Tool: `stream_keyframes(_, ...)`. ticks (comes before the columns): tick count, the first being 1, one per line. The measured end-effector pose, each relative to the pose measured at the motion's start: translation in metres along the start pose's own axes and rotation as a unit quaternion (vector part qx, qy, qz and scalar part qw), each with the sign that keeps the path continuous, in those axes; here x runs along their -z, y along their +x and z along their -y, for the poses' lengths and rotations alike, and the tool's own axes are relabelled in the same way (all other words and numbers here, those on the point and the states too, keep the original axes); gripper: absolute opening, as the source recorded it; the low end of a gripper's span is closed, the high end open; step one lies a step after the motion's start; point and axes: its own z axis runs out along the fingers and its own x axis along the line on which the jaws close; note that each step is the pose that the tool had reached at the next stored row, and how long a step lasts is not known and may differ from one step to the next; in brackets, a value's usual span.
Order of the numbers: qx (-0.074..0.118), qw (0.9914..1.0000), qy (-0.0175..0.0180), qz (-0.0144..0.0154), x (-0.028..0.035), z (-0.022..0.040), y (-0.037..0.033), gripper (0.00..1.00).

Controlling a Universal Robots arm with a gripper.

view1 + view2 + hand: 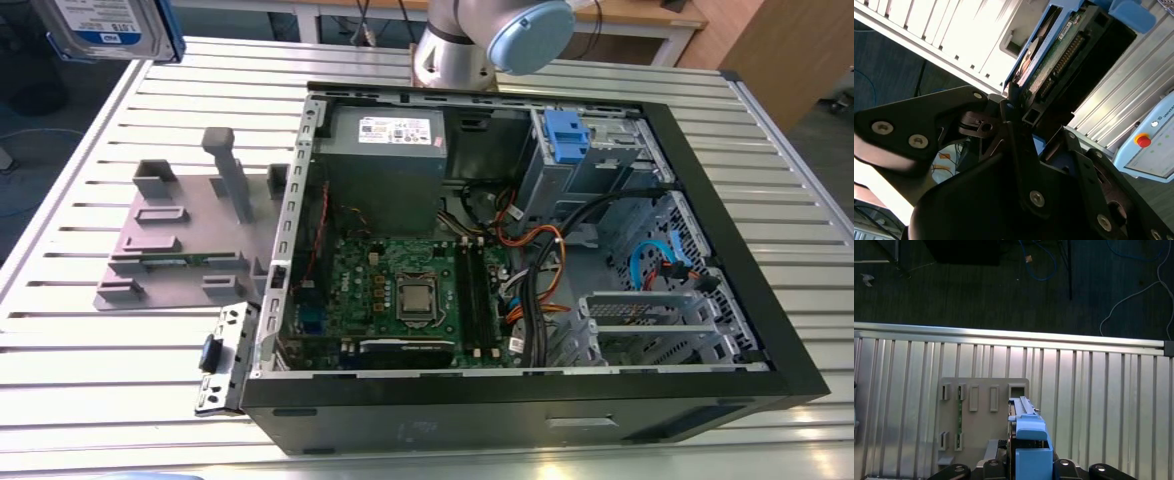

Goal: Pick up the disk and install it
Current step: 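Pick up the disk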

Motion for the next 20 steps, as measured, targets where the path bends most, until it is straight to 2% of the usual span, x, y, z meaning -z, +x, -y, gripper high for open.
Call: stream_keyframes(20, 0.000, 1.00000, 0.0001, 0.0000, 0.0035, -0.0001, -0.0001, 0.37)
